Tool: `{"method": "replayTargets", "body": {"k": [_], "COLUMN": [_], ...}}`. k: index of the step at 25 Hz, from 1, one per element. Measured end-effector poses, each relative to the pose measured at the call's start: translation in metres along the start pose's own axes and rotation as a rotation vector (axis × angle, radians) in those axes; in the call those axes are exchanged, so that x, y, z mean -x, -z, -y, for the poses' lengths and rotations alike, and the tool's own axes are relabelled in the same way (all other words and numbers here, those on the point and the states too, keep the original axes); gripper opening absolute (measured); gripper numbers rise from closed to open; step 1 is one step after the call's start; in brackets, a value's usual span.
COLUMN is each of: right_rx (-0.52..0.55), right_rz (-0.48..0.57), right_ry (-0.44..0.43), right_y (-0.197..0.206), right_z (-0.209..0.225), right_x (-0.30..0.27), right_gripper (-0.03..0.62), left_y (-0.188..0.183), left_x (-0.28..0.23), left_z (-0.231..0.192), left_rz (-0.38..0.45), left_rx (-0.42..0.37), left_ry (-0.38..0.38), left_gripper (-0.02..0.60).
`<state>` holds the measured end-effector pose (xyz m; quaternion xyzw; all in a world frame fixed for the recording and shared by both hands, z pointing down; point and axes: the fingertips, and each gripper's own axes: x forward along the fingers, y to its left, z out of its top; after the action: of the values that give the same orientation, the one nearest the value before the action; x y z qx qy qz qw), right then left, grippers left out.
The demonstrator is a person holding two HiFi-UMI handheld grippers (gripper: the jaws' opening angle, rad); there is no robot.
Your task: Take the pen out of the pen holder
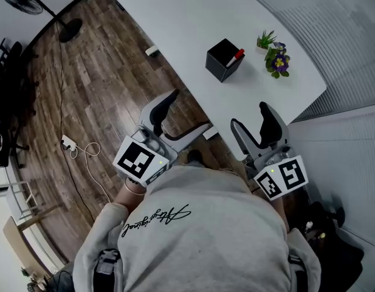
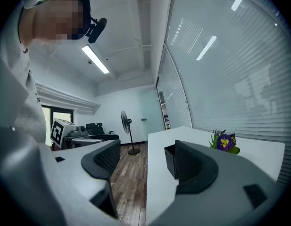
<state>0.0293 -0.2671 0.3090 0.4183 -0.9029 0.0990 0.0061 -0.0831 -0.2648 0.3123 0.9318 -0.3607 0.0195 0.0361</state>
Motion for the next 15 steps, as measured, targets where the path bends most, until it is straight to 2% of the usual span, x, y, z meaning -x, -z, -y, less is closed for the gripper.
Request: {"method": "replayTargets", "body": {"k": [8,15], "right_rx": [0.0,0.008], "right_rz": [-0.002,-0.016], "right_ry": [0.004,-0.036], "right_y": [0.004,-0.004], "right_z": [0.016,0.032], "right_x": [-0.002,-0.005], "right_gripper": [0.341,0.337], "left_y": [0.007,0.0], "left_x": [-0.013,-0.016], "left_z": [-0.003,0.001], "left_rz": [-0.007,-0.005], "left_rx": [-0.001,0.001], "left_ry": [0.002,-0.058], "left_gripper": [0.374,0.374]}}
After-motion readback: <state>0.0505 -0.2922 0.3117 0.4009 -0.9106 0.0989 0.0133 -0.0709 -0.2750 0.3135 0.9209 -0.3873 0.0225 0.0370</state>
